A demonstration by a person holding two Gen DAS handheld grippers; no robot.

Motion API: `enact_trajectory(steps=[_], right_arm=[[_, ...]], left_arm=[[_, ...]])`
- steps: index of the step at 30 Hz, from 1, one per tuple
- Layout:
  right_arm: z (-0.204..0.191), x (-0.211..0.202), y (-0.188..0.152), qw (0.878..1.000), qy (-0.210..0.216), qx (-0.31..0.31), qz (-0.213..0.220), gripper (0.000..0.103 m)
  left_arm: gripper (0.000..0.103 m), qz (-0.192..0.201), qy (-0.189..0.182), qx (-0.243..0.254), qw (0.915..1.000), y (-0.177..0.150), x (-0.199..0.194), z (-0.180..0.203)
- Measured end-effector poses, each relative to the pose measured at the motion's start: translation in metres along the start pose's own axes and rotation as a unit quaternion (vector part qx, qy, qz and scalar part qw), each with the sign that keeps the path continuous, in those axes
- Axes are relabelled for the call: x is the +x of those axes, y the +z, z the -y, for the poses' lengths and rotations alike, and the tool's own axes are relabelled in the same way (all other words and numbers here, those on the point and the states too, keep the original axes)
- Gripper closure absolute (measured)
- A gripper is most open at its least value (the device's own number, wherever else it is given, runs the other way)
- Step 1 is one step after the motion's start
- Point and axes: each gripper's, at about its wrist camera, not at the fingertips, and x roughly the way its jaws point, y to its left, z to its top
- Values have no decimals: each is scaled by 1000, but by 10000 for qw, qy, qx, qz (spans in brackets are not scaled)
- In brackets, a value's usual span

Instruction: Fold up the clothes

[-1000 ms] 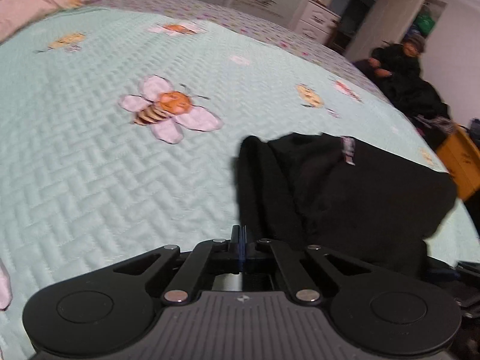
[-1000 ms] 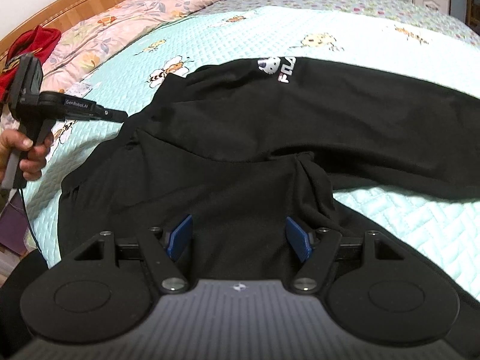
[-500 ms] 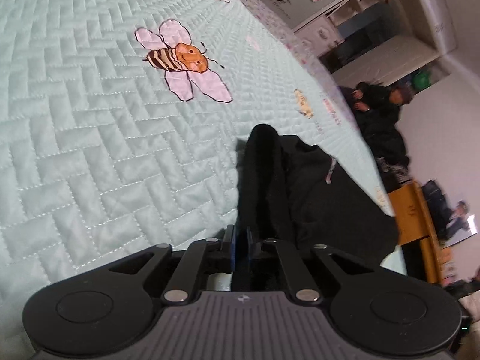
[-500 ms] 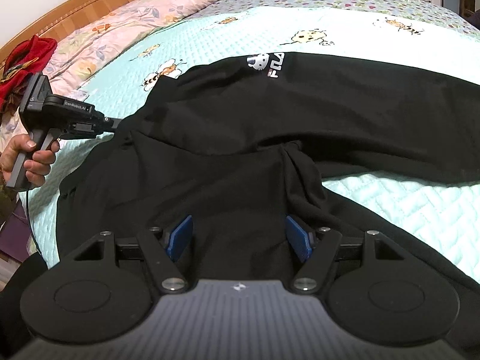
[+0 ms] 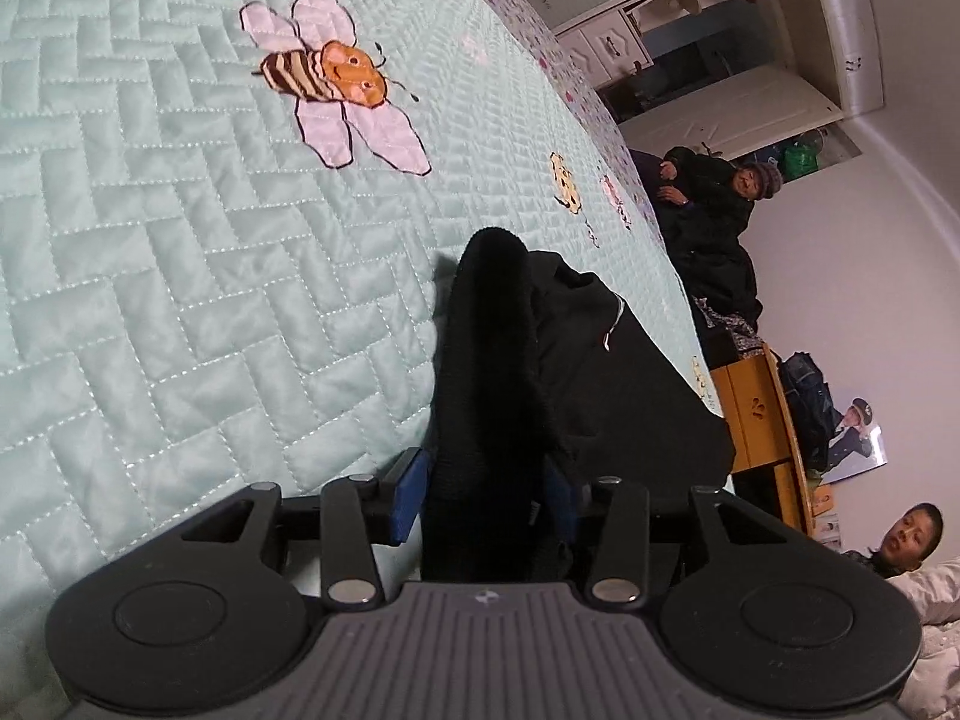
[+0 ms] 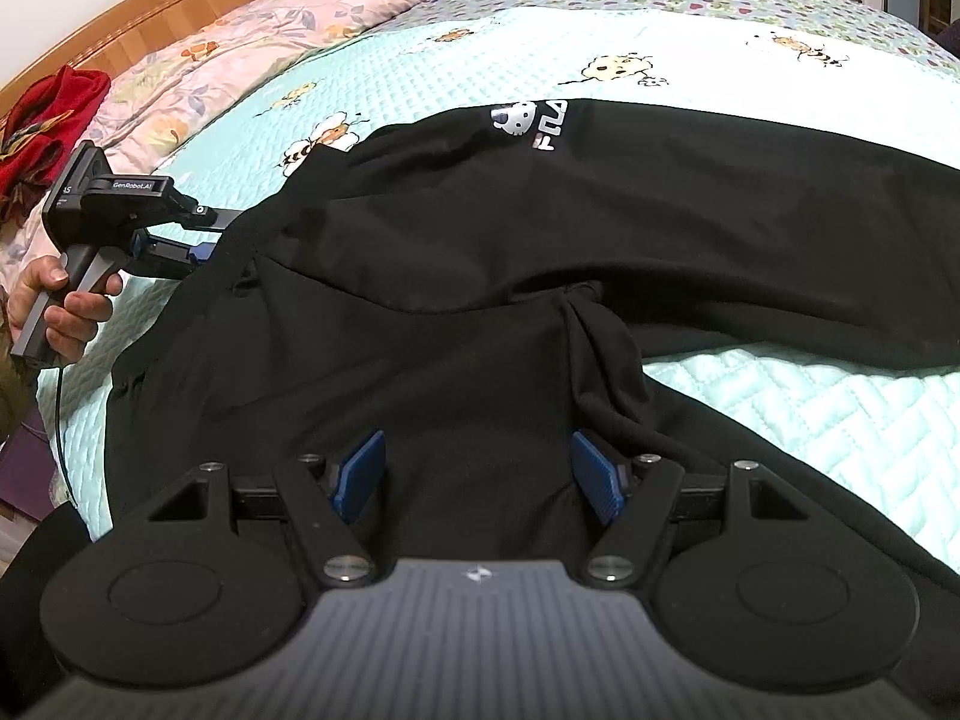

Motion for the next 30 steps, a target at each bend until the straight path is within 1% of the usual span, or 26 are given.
enact_trajectory(steps=[2, 5, 7, 14, 15, 16, 17, 18, 19, 21, 23, 24, 26, 28, 30], right_arm=[[2, 0, 0, 10000, 10, 40, 1, 32], [3, 0, -1, 10000, 12, 80, 1, 32], [3, 0, -1, 10000, -5, 56, 2, 32], [2, 1, -2, 10000, -8, 65, 26, 32], [2, 2, -2, 10000, -7, 60, 24, 31], [2, 2, -2, 10000, -7, 50, 20, 31], [1, 2, -2, 10000, -7, 36, 15, 30], [1, 2, -2, 10000, -8, 18, 11, 30], [0, 2, -2, 10000, -13, 4, 10, 30], [0, 2, -2, 10000, -15, -13, 9, 30], [0, 2, -2, 10000, -16, -4, 11, 30], [0, 1, -2, 10000, -24, 0, 12, 30], [-3, 1, -2, 10000, -75, -23, 15, 30], [-8, -1, -2, 9997, -177, -139, 50, 30], [-12, -5, -2, 9991, -308, -284, 119, 30]], left_arm=[[54, 1, 27, 18, 10000, 0, 0, -1], [54, -2, 59, 42, 10000, 0, 0, -1], [54, -51, -22, 39, 10000, 2, 3, -3], [55, -250, -500, -32, 9984, 8, 18, -12], [55, -262, -510, 13, 9984, 8, 20, -10], [56, -268, -432, 125, 9986, 8, 22, -6], [66, -265, -312, 251, 9988, 7, 24, -1], [81, -225, -2, 449, 9987, 4, 25, 6], [83, -182, 293, 634, 9974, 2, 26, 13], [87, -77, 754, 895, 9931, -4, 27, 31], [91, 28, 1213, 1153, 9859, -10, 27, 48], [92, 80, 1452, 1300, 9808, -13, 28, 57], [94, 176, 2013, 1755, 9635, -21, 30, 84], [96, 198, 2463, 2089, 9462, -26, 31, 104], [97, 209, 2907, 2383, 9264, -29, 33, 123]])
